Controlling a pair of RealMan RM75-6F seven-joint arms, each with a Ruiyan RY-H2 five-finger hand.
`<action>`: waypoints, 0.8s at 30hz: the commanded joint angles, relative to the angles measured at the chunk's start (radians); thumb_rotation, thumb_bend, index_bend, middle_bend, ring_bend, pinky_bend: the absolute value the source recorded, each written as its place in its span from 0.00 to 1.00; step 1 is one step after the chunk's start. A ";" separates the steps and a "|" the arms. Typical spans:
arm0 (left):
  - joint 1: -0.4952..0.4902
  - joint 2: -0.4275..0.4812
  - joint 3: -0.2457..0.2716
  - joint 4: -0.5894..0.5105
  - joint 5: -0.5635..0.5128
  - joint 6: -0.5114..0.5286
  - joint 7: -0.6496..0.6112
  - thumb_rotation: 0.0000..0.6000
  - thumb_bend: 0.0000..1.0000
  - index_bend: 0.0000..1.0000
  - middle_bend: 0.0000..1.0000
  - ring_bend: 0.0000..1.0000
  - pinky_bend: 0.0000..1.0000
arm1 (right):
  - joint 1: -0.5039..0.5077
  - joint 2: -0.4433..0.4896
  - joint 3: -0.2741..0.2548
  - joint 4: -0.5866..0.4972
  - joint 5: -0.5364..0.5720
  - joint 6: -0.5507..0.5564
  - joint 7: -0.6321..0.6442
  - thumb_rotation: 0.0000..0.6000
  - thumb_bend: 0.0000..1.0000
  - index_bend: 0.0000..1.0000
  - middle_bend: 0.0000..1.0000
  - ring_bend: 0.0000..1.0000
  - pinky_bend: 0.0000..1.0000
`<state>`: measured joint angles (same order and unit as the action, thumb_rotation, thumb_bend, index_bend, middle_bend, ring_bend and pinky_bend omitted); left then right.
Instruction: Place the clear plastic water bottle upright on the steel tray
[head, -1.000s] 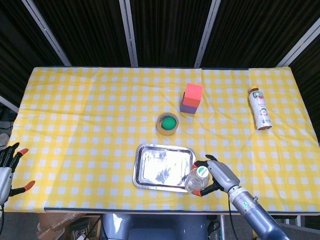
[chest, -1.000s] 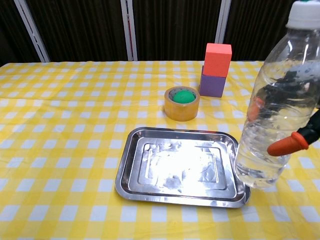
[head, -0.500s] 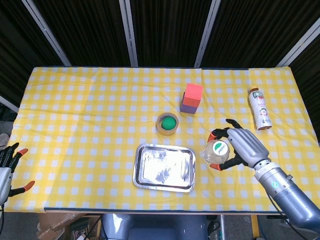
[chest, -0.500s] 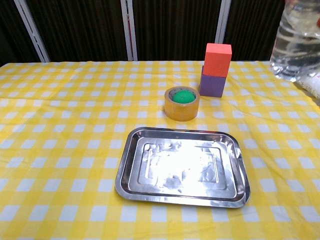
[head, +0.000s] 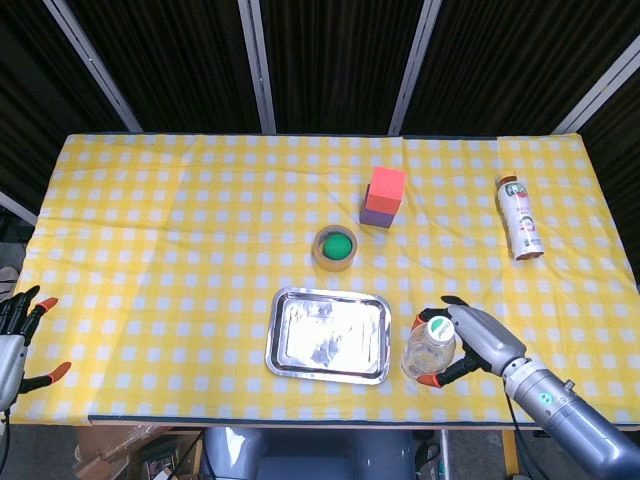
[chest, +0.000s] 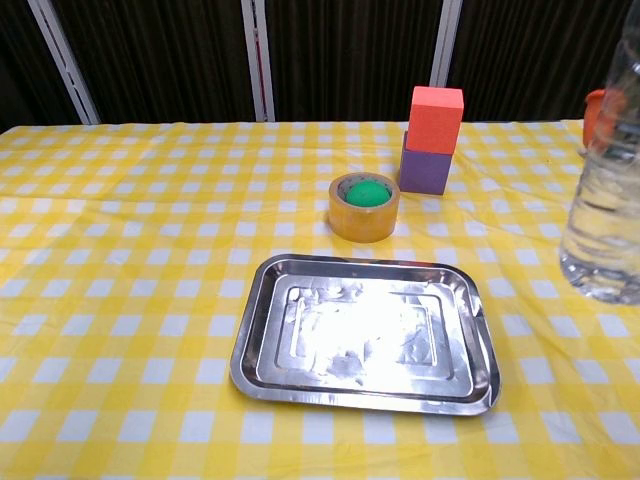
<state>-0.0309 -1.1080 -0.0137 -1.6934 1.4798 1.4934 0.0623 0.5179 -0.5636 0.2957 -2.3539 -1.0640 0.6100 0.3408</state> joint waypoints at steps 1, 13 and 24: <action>-0.002 -0.003 0.000 0.001 -0.002 -0.003 0.006 1.00 0.15 0.15 0.01 0.00 0.00 | -0.066 -0.240 -0.108 0.040 0.010 0.164 -0.087 1.00 0.63 0.85 0.65 0.34 0.00; -0.007 -0.014 0.001 0.004 -0.006 -0.013 0.030 1.00 0.15 0.15 0.01 0.00 0.00 | -0.121 -0.528 -0.145 0.162 -0.178 0.352 -0.091 1.00 0.63 0.85 0.65 0.34 0.00; -0.010 -0.018 0.001 0.006 -0.009 -0.020 0.035 1.00 0.15 0.15 0.01 0.00 0.00 | -0.102 -0.748 -0.186 0.282 -0.204 0.381 -0.153 1.00 0.63 0.85 0.65 0.34 0.00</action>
<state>-0.0408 -1.1256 -0.0131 -1.6877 1.4703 1.4738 0.0961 0.4071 -1.2710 0.1206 -2.0972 -1.2715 0.9882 0.2120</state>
